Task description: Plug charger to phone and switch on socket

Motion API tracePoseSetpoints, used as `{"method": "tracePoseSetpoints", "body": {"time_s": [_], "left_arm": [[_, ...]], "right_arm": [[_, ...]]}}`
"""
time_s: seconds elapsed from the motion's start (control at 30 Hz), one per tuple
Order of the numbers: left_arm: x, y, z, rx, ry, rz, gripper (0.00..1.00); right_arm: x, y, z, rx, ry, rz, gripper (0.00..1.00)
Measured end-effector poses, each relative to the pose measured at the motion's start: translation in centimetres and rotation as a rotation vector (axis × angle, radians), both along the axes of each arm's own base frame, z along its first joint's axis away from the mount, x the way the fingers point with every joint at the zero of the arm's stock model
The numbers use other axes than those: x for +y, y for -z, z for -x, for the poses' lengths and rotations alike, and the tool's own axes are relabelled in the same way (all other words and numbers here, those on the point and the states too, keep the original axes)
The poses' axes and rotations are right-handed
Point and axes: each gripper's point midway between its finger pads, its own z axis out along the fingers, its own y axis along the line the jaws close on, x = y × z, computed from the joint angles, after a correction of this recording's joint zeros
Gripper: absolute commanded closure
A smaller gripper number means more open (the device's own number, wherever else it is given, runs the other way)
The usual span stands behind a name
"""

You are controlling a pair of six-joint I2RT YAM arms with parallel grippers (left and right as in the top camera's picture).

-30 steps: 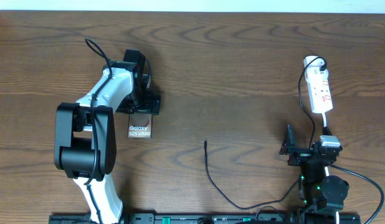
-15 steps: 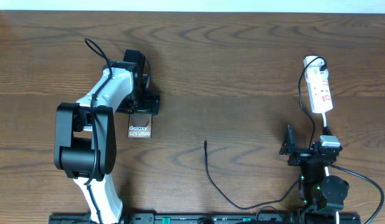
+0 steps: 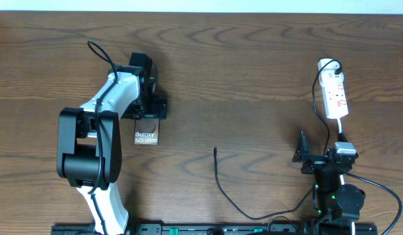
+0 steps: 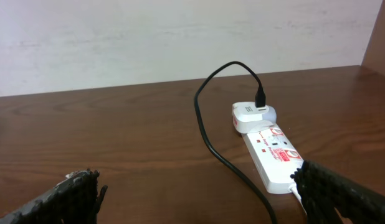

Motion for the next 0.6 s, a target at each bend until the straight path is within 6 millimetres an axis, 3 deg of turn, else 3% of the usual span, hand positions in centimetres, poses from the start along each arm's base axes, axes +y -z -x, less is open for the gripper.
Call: {"method": "tracePoseSetpoints", "body": {"time_s": [0.6], "left_arm": [[-0.66,0.37,0.54,-0.033,0.003,0.005,0.02]], "right_arm": [[0.00,0.02,0.00,0.000,0.000,0.000,0.01]]}}
